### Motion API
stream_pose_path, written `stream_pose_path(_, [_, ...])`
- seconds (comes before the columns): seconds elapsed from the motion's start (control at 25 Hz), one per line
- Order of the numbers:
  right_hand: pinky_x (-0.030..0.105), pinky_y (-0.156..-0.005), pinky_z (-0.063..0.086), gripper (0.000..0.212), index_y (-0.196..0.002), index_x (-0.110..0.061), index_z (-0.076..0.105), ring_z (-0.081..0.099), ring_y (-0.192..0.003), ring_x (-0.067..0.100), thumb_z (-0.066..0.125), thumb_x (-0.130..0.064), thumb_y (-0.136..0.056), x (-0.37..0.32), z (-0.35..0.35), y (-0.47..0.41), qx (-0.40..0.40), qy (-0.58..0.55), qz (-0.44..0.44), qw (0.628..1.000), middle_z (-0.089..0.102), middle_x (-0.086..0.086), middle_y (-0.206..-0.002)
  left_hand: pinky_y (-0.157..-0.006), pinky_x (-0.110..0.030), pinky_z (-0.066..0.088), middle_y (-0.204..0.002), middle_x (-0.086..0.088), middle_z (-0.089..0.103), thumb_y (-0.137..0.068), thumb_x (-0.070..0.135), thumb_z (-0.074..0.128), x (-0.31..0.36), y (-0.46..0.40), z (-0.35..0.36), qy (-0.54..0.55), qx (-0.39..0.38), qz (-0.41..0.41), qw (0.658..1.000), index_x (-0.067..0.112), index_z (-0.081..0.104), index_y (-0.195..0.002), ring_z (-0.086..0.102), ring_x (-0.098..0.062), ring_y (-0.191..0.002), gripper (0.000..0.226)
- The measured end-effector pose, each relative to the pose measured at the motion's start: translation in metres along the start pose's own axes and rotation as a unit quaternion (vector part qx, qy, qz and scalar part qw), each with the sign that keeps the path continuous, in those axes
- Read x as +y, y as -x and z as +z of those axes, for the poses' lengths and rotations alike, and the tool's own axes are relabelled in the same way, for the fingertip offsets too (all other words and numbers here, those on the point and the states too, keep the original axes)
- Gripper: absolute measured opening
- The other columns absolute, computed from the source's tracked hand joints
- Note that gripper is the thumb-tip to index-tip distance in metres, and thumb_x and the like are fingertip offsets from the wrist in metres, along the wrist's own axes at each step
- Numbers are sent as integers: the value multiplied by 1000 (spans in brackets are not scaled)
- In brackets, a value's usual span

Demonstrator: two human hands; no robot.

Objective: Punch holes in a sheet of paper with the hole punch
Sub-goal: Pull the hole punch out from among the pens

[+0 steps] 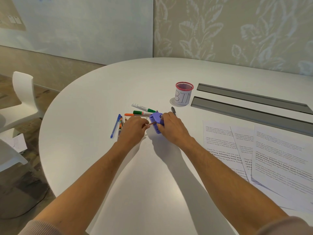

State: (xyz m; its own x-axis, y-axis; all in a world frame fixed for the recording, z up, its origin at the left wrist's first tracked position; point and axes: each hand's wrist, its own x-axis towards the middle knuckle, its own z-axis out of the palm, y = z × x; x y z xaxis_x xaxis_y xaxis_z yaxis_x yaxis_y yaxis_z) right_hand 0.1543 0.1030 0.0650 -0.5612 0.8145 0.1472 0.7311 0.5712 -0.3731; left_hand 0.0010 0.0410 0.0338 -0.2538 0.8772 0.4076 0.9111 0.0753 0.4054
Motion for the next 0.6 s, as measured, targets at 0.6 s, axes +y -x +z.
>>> stream_pose_path(0.6, [24, -70, 38, 33, -123, -7, 50, 47, -83, 15, 53, -29, -98, -6, 5, 3, 2, -23, -21, 999, 54, 13, -116, -79, -22, 46, -96, -6, 76, -88, 21, 68, 14, 3, -4, 130, 9, -47, 990, 10, 74, -104, 60, -9, -78, 20])
